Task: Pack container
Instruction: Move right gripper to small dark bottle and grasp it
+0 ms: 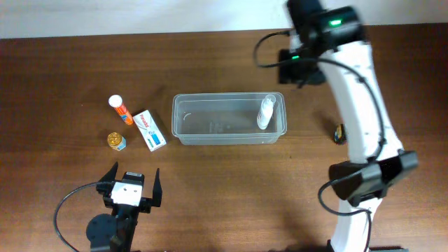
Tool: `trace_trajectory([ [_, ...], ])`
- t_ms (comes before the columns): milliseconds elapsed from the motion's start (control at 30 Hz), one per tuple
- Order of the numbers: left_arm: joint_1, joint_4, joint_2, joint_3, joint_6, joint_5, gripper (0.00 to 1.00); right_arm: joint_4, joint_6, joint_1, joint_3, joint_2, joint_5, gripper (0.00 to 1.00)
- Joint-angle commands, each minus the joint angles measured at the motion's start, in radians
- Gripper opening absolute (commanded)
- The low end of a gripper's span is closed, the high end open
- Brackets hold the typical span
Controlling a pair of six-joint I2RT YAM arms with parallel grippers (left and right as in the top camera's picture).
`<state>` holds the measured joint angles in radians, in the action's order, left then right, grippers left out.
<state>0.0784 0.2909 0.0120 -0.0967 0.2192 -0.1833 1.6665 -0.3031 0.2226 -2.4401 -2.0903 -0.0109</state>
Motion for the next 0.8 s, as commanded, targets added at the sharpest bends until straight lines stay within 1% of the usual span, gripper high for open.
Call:
trace_trajectory([
  [0, 0.005, 0.000, -0.007, 0.005, -0.006, 0.004, 0.99, 0.033, 0.067, -0.111, -0.043, 0.026, 0.014, 0.58],
  [33, 0.005, 0.000, -0.007, 0.005, -0.006, 0.004, 0.99, 0.032, 0.079, -0.144, -0.035, 0.032, 0.041, 0.59],
  [100, 0.005, 0.000, -0.007, 0.005, -0.006, 0.004, 0.99, 0.032, 0.079, -0.201, -0.025, 0.037, 0.068, 0.60],
  [133, 0.005, 0.000, -0.007, 0.005, -0.006, 0.004, 0.99, 0.032, 0.092, -0.245, -0.014, 0.037, 0.070, 0.60],
  [300, 0.005, 0.000, -0.007, 0.005, -0.006, 0.004, 0.99, 0.032, 0.160, -0.356, 0.072, 0.039, 0.066, 0.61],
  [533, 0.005, 0.000, -0.007, 0.005, -0.005, 0.004, 0.99, 0.031, 0.241, -0.495, 0.359, 0.077, 0.043, 0.61],
  [667, 0.005, 0.000, -0.007, 0.005, -0.006, 0.004, 1.00, -0.005, 0.271, -0.547, 0.463, 0.084, 0.088, 0.61],
  [767, 0.005, 0.000, -0.007, 0.005, -0.006, 0.004, 0.99, -0.030, 0.271, -0.550, 0.483, 0.084, 0.090, 0.61],
])
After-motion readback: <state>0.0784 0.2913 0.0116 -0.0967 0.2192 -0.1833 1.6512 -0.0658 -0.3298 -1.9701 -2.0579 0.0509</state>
